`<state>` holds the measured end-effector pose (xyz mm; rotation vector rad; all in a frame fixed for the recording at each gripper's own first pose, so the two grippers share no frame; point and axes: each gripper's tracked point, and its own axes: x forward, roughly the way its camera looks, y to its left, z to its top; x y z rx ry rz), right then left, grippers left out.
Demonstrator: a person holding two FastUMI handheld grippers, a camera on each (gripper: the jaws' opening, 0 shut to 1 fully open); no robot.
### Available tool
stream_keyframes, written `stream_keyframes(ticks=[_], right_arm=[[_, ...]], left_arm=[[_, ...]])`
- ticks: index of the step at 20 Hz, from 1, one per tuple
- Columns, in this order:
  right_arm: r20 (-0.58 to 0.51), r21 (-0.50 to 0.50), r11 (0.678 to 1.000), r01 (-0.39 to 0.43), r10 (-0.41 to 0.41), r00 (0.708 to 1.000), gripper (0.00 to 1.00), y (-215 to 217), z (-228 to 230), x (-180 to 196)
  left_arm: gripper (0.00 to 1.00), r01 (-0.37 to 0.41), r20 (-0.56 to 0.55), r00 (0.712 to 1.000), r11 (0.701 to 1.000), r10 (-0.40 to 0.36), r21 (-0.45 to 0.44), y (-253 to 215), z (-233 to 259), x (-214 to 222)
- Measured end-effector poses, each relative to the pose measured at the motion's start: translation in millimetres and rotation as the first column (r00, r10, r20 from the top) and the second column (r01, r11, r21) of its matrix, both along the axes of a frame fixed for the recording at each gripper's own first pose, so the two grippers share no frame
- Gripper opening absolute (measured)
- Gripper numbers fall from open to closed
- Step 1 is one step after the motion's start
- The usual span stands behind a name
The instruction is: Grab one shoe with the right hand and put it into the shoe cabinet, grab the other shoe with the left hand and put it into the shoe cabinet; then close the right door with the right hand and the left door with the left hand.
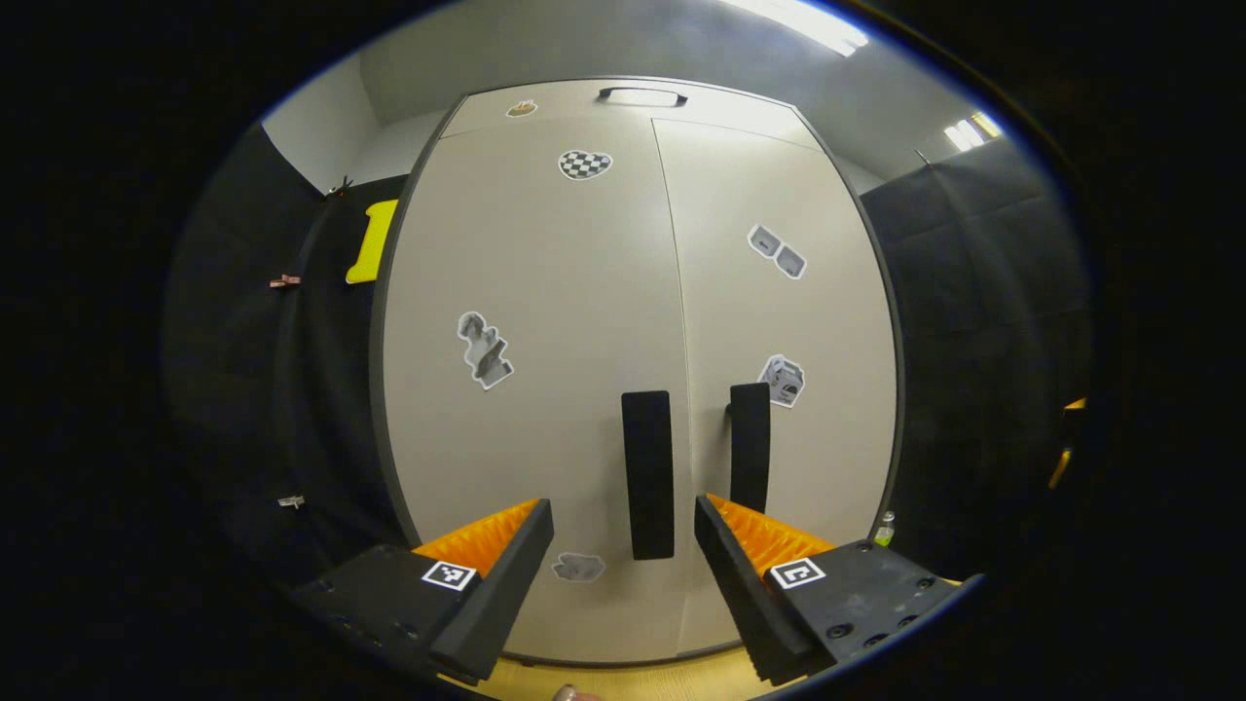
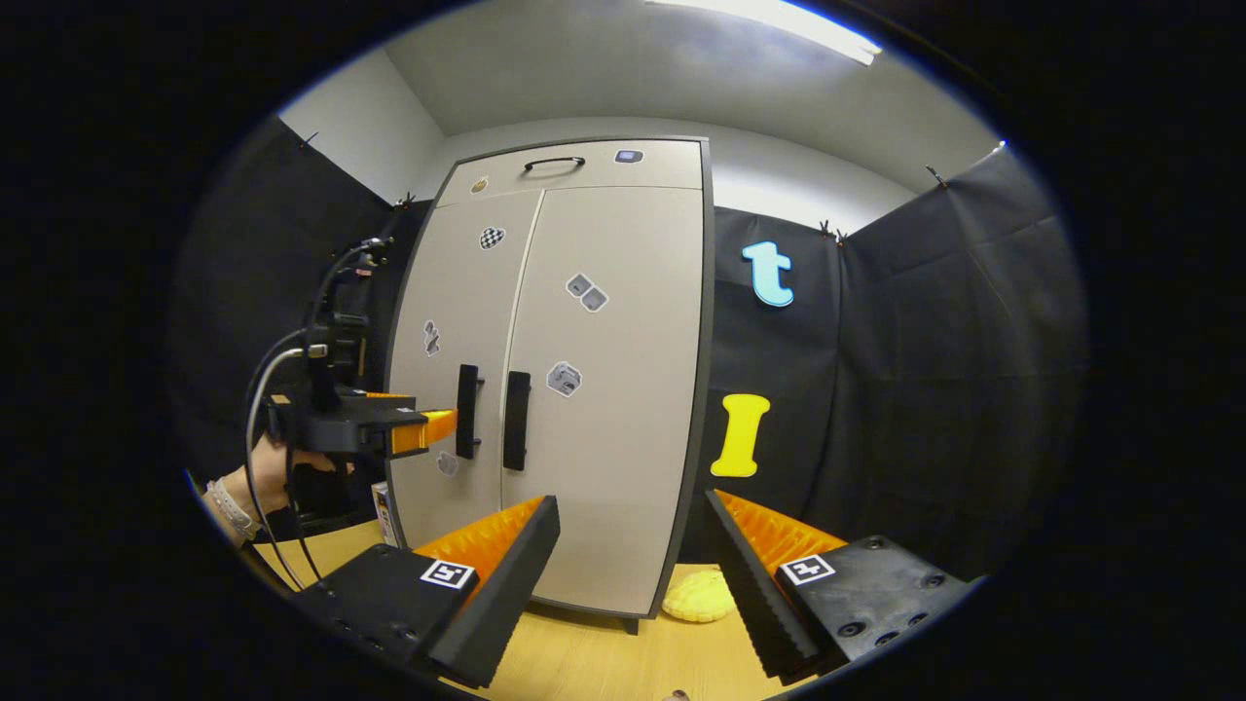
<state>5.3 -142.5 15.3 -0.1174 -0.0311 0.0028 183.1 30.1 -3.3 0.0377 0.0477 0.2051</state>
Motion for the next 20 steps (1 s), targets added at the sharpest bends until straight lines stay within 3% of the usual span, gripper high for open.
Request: stream_keyframes(ticks=[3,10,20], right_arm=[[0.008,0.002,1.0,-0.025,0.025,1.0,0.98,13.2,2.3,6.9],[0.014,0.011,0.997,-0.072,0.071,0.997,0.98,46.9,2.4,16.5],[0.029,-0.001,0.999,-0.036,0.036,0.999,0.98,68.0,6.3,14.9]], left_arm=[[0.93,0.007,0.006,1.0,0.999,-0.007,-0.031,6.9,9.4,-43.4],[0.94,-0.067,-0.001,0.998,0.998,0.067,-0.022,45.4,19.8,-119.6],[0.94,-0.059,0.016,0.998,0.998,0.059,-0.013,65.9,28.8,-138.7]])
